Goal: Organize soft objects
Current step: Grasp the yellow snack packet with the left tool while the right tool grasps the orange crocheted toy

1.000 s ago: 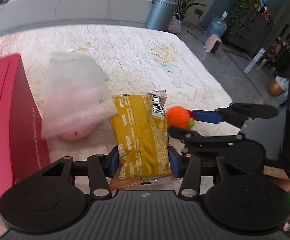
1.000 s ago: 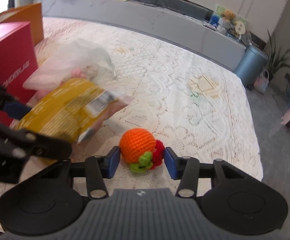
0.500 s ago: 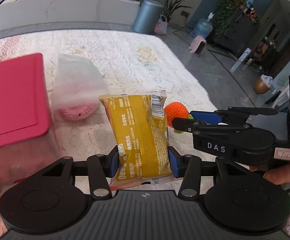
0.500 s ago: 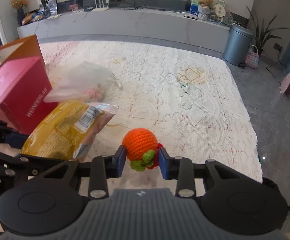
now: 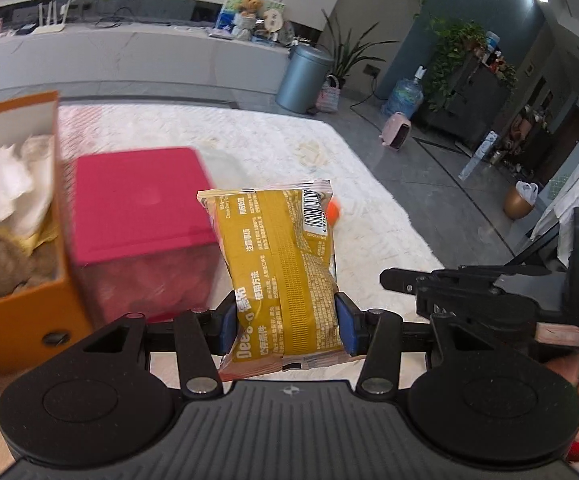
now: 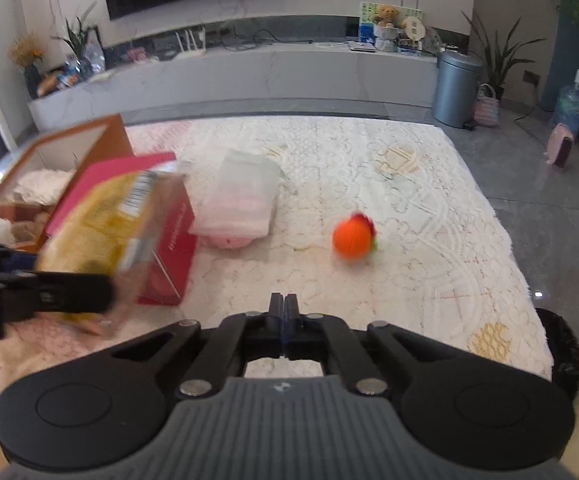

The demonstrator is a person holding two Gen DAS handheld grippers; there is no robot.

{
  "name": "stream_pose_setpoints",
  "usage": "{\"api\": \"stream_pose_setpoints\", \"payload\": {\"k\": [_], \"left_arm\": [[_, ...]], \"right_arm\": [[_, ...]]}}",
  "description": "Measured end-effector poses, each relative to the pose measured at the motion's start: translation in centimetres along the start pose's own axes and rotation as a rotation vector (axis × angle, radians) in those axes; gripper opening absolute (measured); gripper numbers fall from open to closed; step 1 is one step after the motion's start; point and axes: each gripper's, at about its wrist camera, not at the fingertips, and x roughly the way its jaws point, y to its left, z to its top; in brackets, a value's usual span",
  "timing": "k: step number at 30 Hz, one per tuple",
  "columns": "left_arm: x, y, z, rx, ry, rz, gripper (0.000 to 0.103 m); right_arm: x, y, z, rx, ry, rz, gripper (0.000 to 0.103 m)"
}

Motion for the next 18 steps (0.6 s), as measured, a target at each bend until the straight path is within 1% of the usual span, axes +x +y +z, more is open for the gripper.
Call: {"api": "stream_pose_setpoints", "payload": {"k": [1,2,4,5,6,7,11,14,17,18], "left_arm": [[0.0,0.1,-0.2,0.0,-0.003,0.006,0.056],[-0.1,0.0,-0.4,0.002,-0.005,0.006,0.056],[0.0,-0.2,-0.4,0.008,-0.007,-0.008,0.056],[0.1,-0.4,-0.3,0.012,-0.007,-0.014,0.056],[0.4,-0.7,-0.2,0.018,-0.005,-0.019,0.056],[0.7,-1.1,0.0,0.025,-0.002,-0.025,0.056],[2.6,-2.5,0.9,0.045,0.019,-0.041,0.056],[4.4,-3.2,1.9,0.052,0.033,-0.037,0.056],[6.1,-3.5,2.8,0.047,0.047,-0.027,0.056],[6.8,-3.6,3.2,0.046,0.051,-0.022,0.056]], "right_arm": [[0.4,0.0,-0.2,0.008,0.008,-0.015,0.004],[0.7,-0.1,-0.3,0.021,0.013,-0.021,0.004],[1.0,-0.4,-0.5,0.043,0.019,-0.021,0.007],[1.0,-0.4,-0.5,0.042,0.018,-0.023,0.012],[1.0,-0.5,-0.5,0.034,0.016,-0.029,0.02],[0.9,-0.6,-0.3,0.024,0.015,-0.038,0.026],[1.1,-1.6,0.7,-0.005,0.011,-0.064,0.032],[2.0,-2.9,1.5,-0.011,0.01,-0.079,0.036],[3.3,-4.5,2.4,-0.009,0.001,-0.078,0.044],[3.9,-5.0,2.8,-0.011,-0.004,-0.081,0.048]]}}
